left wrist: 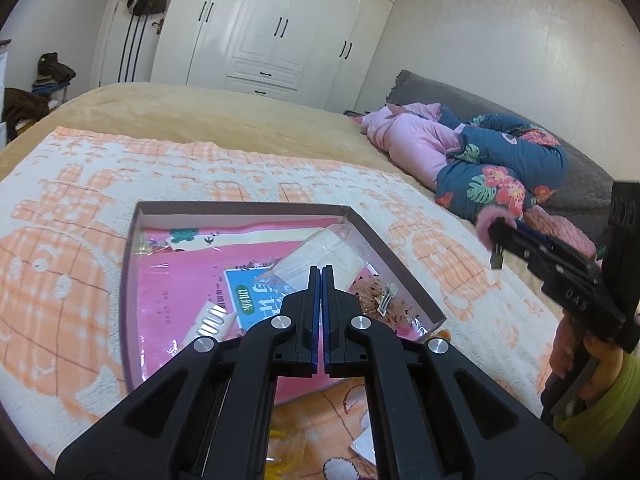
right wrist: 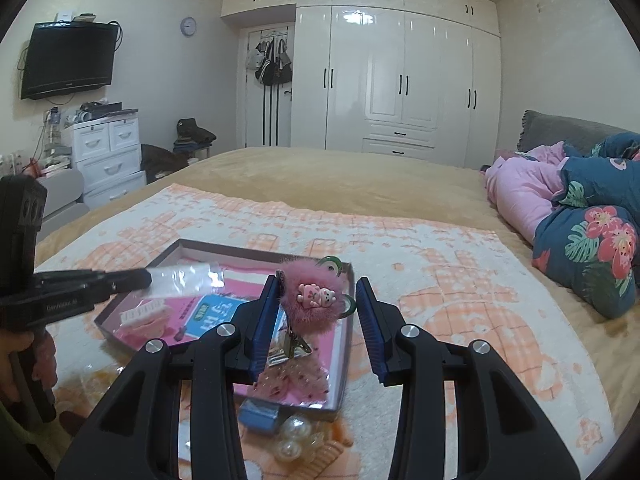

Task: Organize jewelry
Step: 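Carry the plastic bag over the box with left while right carries the keychain in, then open left gripper to drop the bag while right releases the keychain into the box, then withdraw both open grippers back from the box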

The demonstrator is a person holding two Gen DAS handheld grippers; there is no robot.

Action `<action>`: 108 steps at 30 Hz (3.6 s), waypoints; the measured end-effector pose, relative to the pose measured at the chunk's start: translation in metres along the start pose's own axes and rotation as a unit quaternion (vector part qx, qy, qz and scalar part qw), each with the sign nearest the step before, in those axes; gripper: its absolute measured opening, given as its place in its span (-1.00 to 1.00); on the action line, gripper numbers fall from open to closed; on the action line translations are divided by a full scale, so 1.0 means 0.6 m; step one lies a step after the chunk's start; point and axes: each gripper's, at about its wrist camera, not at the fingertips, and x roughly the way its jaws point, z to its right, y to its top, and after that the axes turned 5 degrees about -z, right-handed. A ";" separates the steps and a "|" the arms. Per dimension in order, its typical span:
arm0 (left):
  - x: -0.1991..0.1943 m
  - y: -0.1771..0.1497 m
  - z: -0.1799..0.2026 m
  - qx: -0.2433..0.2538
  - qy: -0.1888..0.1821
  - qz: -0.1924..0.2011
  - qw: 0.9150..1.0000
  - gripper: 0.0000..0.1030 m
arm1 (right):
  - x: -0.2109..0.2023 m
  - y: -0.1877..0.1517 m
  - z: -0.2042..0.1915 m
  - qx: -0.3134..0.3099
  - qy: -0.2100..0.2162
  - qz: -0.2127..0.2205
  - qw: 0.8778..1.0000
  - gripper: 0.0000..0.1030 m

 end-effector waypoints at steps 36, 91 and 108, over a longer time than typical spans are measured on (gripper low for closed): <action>0.058 -0.027 -0.023 -0.012 -0.009 -0.041 0.999 -0.93 | 0.177 -0.027 -0.010 0.005 0.009 -0.096 0.995 -0.25; -0.150 -0.012 0.021 0.013 0.034 0.085 0.996 0.78 | -0.076 -0.012 -0.028 0.043 -0.014 0.064 0.997 0.88; -0.208 -0.031 0.033 0.016 0.042 0.113 0.993 0.78 | -0.149 -0.027 -0.040 0.042 0.001 0.081 0.996 0.88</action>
